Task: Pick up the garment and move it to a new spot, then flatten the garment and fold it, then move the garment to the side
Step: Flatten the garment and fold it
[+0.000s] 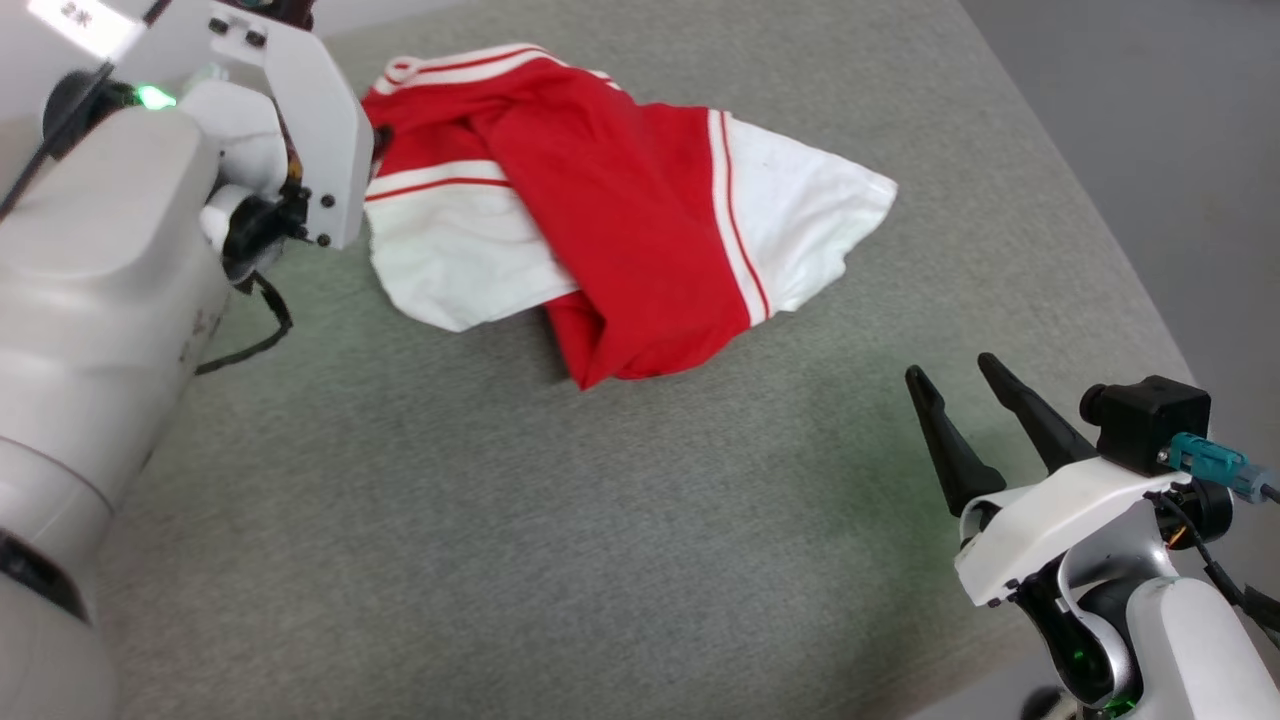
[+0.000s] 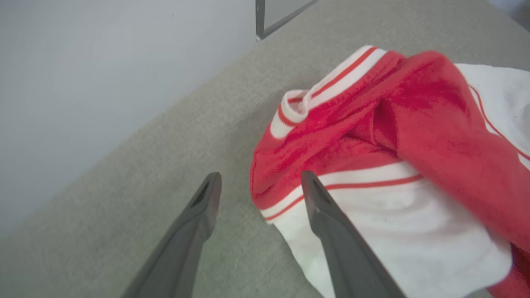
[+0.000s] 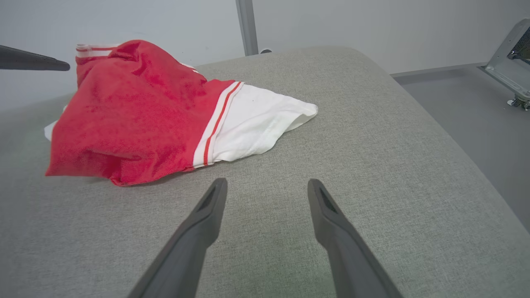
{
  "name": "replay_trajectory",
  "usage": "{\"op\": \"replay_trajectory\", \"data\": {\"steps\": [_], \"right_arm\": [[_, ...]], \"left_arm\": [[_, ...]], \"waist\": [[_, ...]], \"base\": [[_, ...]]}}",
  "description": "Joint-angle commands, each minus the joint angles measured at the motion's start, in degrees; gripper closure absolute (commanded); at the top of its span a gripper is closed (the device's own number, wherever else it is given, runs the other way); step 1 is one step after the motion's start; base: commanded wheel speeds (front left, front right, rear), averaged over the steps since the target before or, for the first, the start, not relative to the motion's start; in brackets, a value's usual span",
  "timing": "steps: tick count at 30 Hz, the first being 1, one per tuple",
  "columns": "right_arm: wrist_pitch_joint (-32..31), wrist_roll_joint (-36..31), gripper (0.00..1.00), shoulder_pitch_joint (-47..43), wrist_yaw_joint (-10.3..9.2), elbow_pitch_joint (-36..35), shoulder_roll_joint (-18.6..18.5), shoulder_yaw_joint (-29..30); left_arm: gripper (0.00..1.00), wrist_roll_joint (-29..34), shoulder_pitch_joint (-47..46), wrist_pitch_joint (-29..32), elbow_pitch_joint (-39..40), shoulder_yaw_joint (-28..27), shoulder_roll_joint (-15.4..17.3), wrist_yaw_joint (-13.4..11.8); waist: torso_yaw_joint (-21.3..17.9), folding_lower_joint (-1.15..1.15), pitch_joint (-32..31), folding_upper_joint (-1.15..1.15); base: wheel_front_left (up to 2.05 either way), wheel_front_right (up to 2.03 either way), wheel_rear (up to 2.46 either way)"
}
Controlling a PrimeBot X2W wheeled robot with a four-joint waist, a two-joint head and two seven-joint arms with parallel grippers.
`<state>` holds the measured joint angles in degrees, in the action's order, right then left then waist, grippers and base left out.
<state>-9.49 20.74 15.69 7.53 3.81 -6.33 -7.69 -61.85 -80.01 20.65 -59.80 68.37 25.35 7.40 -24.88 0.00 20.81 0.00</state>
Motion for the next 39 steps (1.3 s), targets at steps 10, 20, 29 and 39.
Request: {"op": "replay_trajectory", "data": {"steps": [10, 20, 29, 39], "right_arm": [[-1.4, -0.9, 0.0, -2.3, -0.08, -1.8, -0.1, 0.8], [-1.1, -0.7, 0.0, -1.9, -0.08, -2.3, 0.3, 0.5], [-0.5, -0.8, 0.0, -1.6, -0.08, -0.6, 0.3, 1.0], [-2.5, -1.7, 0.0, -3.7, -0.08, -1.3, -0.6, 1.9]], "left_arm": [[0.0, -12.3, 3.0, 23.9, -2.7, -4.5, -4.6, -0.4], [0.0, -13.2, 5.7, 26.3, 0.3, -4.3, -4.5, -2.2], [1.0, -15.4, 8.1, 25.7, 1.3, -5.7, -4.6, -2.5], [1.0, -15.6, 8.0, 27.3, 3.5, -5.8, -1.5, -1.3]], "waist": [[4.2, 0.0, -2.9, 0.0], [2.3, 0.0, -0.6, 0.0], [1.7, 0.0, -1.0, 0.0], [7.8, 0.0, -5.6, 0.0]], "base": [[0.0, 0.0, 0.0], [0.0, 0.0, 0.0], [0.0, 0.0, 0.0], [0.0, 0.0, 0.0]]}}
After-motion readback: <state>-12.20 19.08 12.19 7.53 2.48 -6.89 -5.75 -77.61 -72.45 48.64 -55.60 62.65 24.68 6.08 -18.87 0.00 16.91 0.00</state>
